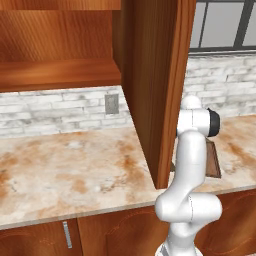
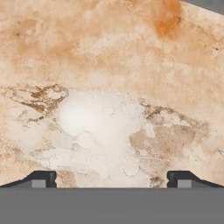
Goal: Move the cutting board and knife to the sink. Then move spray from the cabinet to the counter.
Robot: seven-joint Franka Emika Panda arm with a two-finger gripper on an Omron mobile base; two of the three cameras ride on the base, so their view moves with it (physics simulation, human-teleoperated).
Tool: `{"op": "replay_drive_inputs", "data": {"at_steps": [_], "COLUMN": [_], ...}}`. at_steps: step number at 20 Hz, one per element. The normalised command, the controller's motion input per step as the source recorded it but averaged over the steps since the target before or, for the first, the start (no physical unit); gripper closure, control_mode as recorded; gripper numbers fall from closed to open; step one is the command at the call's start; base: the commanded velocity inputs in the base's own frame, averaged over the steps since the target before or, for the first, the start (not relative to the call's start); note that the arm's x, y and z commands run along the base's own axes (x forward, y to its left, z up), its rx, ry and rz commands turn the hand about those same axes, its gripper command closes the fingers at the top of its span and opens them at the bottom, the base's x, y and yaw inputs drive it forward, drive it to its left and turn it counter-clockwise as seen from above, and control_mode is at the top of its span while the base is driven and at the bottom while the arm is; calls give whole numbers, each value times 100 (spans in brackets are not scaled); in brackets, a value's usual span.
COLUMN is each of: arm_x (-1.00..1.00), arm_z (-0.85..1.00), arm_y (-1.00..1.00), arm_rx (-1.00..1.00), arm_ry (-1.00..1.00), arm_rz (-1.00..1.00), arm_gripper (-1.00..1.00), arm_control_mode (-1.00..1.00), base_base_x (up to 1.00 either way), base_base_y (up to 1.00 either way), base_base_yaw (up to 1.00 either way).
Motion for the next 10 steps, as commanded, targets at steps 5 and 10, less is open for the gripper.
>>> {"op": "replay_drive_inputs", "data": {"at_steps": [5, 10], "arm_x": [-48, -58], "arm_z": [-44, -46], "arm_y": [-27, -29], "arm_rx": [0, 0], "arm_ry": [3, 0], "arm_rz": [-3, -4], "arm_gripper": [-100, -100], "arm_control_mode": [-100, -100], "base_base_x": [0, 0], "base_base_y": [0, 0], "base_base_yaw": [0, 0]}}
